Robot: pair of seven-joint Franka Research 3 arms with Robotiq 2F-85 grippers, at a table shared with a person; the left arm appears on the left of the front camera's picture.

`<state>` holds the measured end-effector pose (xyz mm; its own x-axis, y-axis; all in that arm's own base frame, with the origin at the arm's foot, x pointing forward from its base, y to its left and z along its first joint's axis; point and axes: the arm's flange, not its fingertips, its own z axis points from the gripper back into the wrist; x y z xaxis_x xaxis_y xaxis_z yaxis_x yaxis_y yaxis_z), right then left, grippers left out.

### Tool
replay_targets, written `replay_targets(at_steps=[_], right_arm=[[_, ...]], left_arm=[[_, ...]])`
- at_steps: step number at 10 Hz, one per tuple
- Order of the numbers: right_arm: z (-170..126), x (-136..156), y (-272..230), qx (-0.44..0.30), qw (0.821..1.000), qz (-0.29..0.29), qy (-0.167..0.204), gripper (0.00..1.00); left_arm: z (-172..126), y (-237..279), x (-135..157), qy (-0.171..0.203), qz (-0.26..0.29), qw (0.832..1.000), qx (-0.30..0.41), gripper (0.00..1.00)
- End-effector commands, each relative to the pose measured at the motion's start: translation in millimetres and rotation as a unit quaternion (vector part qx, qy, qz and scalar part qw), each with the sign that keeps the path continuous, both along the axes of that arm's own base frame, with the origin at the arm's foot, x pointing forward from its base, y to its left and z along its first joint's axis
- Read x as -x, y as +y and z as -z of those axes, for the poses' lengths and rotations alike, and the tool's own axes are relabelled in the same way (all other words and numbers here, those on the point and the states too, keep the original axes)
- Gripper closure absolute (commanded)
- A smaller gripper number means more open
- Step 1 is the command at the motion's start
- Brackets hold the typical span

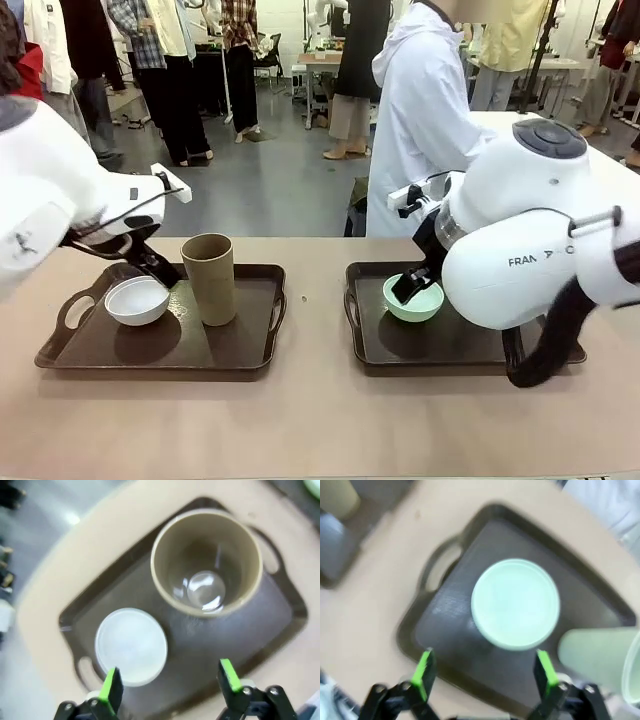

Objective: Set up a tray with a mat and arrange the tableware.
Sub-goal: Pick up the Picnic Bowl and Reusable plastic cup from the Handle tray in front of the human's position and hold them in the air.

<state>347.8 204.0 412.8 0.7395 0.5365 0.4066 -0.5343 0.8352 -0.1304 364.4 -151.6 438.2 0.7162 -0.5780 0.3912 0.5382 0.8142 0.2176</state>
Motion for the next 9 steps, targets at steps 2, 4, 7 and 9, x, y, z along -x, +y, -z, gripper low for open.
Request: replay_targets(at_steps=[2,4,7,9], right_arm=[[-29,85,-3,0.025,0.993,0.109,0.051,0.00],[-31,121,-16,0.068,0.974,0.187,0.111,0.00],[-49,118,-94,-0.031,0.966,0.230,0.114,0.00],[-78,130,-166,-0.141,0.952,0.258,0.082,0.00]], left_arm=[[-44,15,94,0.065,-0.039,0.997,0.017,0.00],[-48,17,109,0.082,-0.037,0.995,0.035,0.00],[-34,37,67,0.104,-0.053,0.988,0.100,0.00],[-36,66,44,0.135,-0.058,0.971,0.188,0.00]])
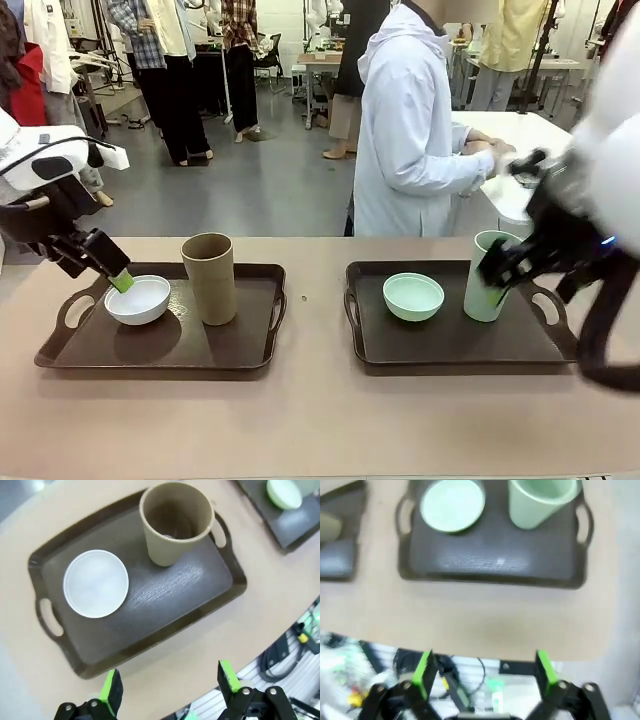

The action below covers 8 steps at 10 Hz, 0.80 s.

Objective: Set up a tray with a mat and arrange the tableware.
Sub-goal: Pick up the Picnic Bowl and Reusable plastic cup from the Handle tray in front of the human's position and hold them in the air.

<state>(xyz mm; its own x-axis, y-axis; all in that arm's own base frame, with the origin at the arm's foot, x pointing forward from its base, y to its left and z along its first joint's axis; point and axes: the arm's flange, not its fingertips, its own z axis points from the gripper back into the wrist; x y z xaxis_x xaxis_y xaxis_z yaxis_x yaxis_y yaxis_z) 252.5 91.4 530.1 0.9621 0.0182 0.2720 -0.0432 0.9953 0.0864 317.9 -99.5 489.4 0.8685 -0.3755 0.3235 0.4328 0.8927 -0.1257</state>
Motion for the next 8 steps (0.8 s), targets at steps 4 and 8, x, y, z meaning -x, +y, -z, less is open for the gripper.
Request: replay_targets(at_steps=[4,8], right_arm=[[26,69,-176,-0.201,0.977,0.028,-0.066,0.00],[71,67,-256,-0.333,0.940,0.026,-0.074,0.00]], left_arm=[[-3,111,-18,0.053,-0.066,0.963,0.254,0.00],[-6,173,-19,0.057,-0.141,0.931,0.333,0.00]])
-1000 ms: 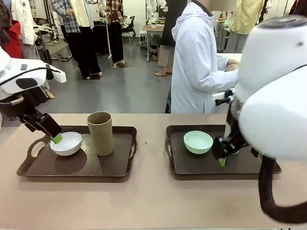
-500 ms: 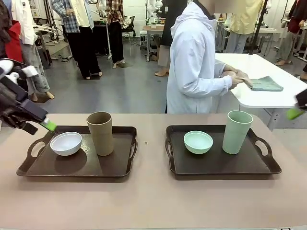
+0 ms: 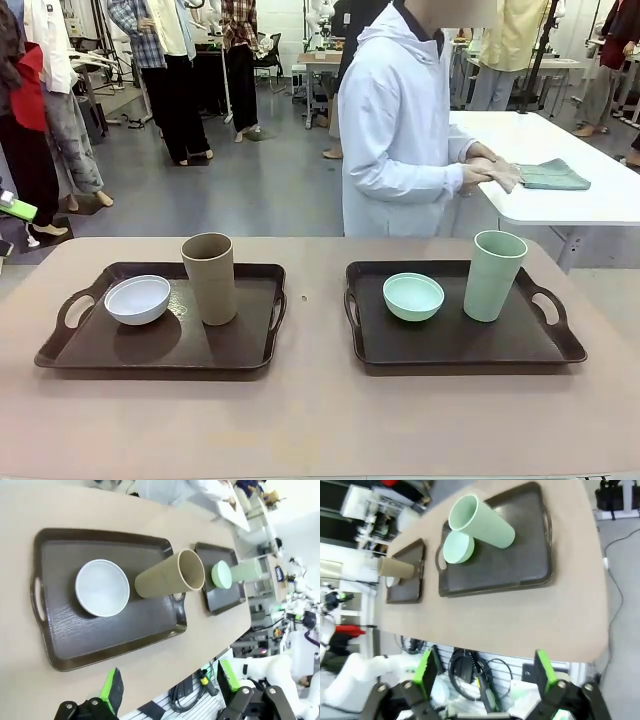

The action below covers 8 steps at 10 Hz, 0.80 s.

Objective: Set up a tray with a mat and arrange the tableware.
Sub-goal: Pick up the Picnic Bowl and Reusable plastic cup from the Handle tray in front of the human's position and hold them in the air.

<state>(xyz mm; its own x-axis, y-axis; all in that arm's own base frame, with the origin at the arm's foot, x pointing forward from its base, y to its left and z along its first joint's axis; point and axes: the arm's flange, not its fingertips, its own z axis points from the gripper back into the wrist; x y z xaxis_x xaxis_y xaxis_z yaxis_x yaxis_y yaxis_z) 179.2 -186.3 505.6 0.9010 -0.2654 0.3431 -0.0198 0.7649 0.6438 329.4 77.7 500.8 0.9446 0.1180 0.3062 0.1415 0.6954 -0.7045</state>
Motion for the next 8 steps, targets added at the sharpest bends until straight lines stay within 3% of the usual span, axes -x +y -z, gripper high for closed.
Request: replay_targets(at_steps=[1,4,5,8], right_arm=[[58,-14,16,-0.056,0.998,-0.024,-0.016,0.00],[76,-46,24,-0.084,0.995,-0.035,-0.030,0.00],[41,-26,-17,-0.067,0.997,-0.026,-0.011,0.00],[41,-26,-17,-0.067,0.997,-0.026,-0.011,0.00]], left_arm=[[7,1,-12,0.014,-0.006,1.000,0.020,0.00],[20,-11,-25,0.030,-0.010,0.999,0.023,0.00],[17,-2,-13,0.031,-0.017,0.999,0.022,0.00],[17,-2,-13,0.031,-0.017,0.999,0.022,0.00]])
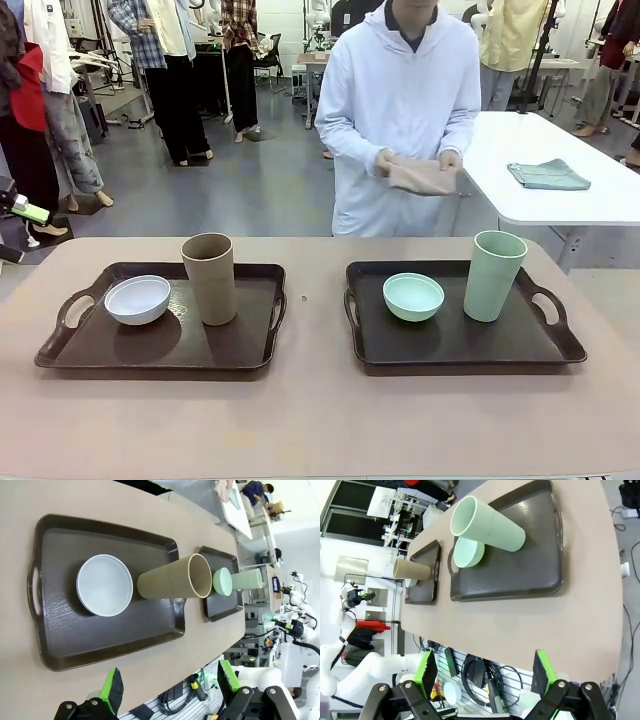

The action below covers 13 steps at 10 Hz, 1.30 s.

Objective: Set up a tray with a mat and arrange the tableware.
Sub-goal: Pick up the Picnic Bowl and Reusable plastic cup from the Handle tray in front of the human's position and hold them in the air.

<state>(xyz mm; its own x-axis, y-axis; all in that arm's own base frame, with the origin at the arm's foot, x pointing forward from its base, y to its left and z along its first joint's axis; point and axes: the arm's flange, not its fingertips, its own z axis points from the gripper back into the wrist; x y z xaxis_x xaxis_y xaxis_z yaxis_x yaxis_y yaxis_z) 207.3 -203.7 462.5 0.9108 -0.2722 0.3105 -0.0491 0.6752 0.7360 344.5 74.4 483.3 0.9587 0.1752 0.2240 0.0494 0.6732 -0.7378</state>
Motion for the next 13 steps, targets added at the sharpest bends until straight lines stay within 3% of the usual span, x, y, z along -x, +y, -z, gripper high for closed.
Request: replay_targets(at_steps=[1,13], right_arm=[[-2.3,2.4,0.1,-0.004,1.000,-0.006,-0.010,0.00],[-2.3,2.4,0.1,-0.004,1.000,-0.006,-0.010,0.00]], left_arm=[[-0.8,1.1,2.5,-0.009,0.007,1.000,0.003,0.00],[-0.8,1.1,2.5,-0.009,0.007,1.000,0.003,0.00]])
